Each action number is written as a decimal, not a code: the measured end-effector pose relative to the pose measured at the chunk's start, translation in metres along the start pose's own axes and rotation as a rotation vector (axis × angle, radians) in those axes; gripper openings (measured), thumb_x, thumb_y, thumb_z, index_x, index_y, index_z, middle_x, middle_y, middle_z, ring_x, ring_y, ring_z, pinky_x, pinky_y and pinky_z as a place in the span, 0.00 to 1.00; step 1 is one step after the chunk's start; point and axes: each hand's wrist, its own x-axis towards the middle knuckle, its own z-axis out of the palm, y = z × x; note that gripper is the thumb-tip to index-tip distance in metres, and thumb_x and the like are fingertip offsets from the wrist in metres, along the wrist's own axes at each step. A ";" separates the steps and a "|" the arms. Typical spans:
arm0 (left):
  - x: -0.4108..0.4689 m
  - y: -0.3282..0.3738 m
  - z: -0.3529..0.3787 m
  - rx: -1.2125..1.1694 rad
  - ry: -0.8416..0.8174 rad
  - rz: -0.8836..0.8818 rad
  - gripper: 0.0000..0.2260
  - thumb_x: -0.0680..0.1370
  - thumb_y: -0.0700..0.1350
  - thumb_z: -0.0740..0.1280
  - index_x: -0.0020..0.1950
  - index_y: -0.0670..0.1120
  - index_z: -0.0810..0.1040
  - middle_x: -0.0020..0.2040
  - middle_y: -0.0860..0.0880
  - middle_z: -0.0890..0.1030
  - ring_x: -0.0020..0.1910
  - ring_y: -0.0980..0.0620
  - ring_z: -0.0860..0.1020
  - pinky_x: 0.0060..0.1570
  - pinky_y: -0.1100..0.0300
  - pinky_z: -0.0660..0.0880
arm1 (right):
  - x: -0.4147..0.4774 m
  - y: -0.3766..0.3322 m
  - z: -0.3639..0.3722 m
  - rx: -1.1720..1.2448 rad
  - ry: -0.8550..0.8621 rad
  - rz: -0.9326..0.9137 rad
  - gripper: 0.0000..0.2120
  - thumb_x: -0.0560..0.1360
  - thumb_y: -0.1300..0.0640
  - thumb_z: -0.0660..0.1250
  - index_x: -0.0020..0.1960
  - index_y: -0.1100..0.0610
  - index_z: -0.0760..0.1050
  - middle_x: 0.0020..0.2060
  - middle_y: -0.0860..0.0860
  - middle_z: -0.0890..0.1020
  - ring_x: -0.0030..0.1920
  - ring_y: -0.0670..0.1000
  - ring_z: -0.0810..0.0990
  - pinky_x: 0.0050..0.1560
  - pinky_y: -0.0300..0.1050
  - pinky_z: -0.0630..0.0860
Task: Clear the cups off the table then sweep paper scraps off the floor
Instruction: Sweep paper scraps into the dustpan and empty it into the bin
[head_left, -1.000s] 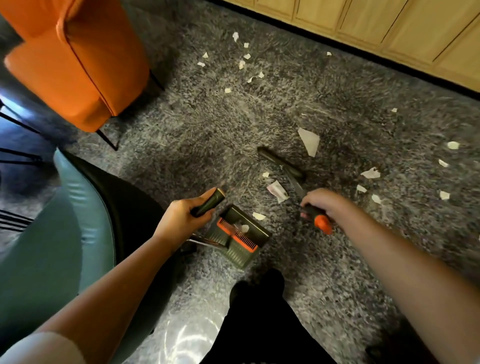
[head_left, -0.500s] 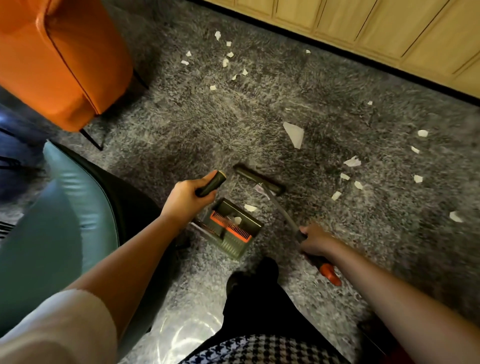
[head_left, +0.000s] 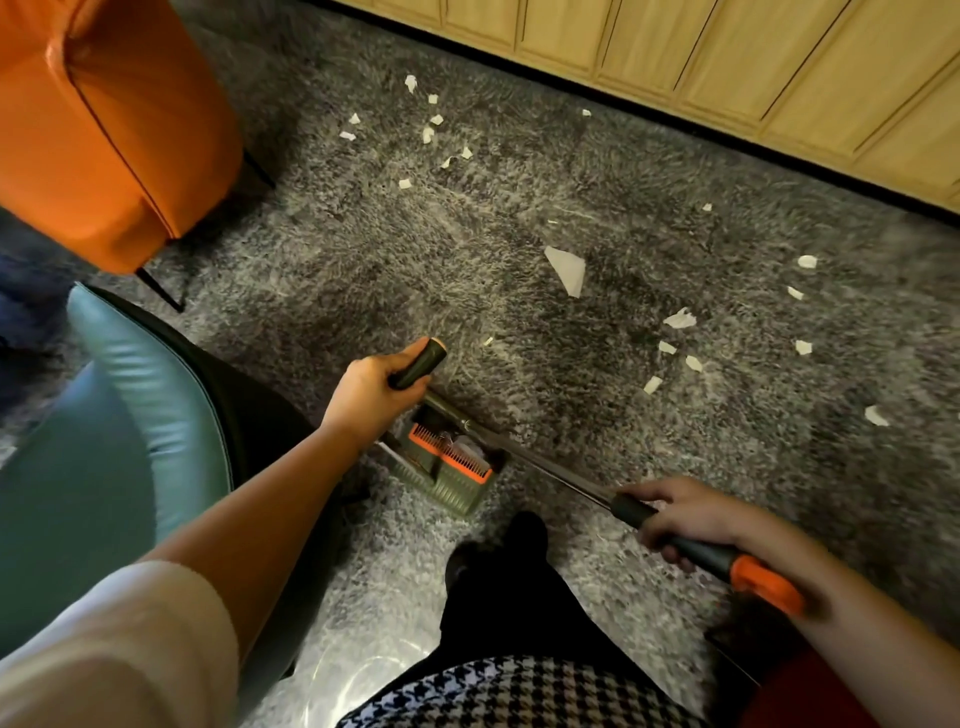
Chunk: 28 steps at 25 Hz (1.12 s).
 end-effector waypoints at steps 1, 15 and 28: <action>-0.001 0.000 0.000 -0.003 -0.006 -0.005 0.20 0.73 0.43 0.72 0.65 0.50 0.77 0.59 0.51 0.80 0.51 0.66 0.75 0.44 0.79 0.67 | -0.003 0.000 -0.003 0.053 0.013 0.000 0.27 0.73 0.76 0.59 0.68 0.57 0.66 0.26 0.56 0.72 0.15 0.45 0.69 0.16 0.33 0.67; 0.005 -0.002 0.002 -0.074 0.019 -0.023 0.19 0.73 0.45 0.72 0.63 0.54 0.78 0.54 0.58 0.81 0.42 0.76 0.74 0.40 0.78 0.70 | 0.098 -0.075 -0.019 -0.206 0.368 -0.129 0.10 0.72 0.66 0.66 0.52 0.68 0.76 0.37 0.61 0.76 0.38 0.56 0.75 0.42 0.51 0.74; 0.036 -0.011 -0.018 -0.082 0.005 -0.019 0.17 0.73 0.43 0.73 0.62 0.48 0.80 0.59 0.57 0.78 0.51 0.71 0.74 0.44 0.82 0.67 | 0.033 0.003 0.019 -0.385 0.028 -0.026 0.12 0.73 0.70 0.62 0.57 0.67 0.70 0.38 0.59 0.74 0.24 0.48 0.73 0.27 0.42 0.72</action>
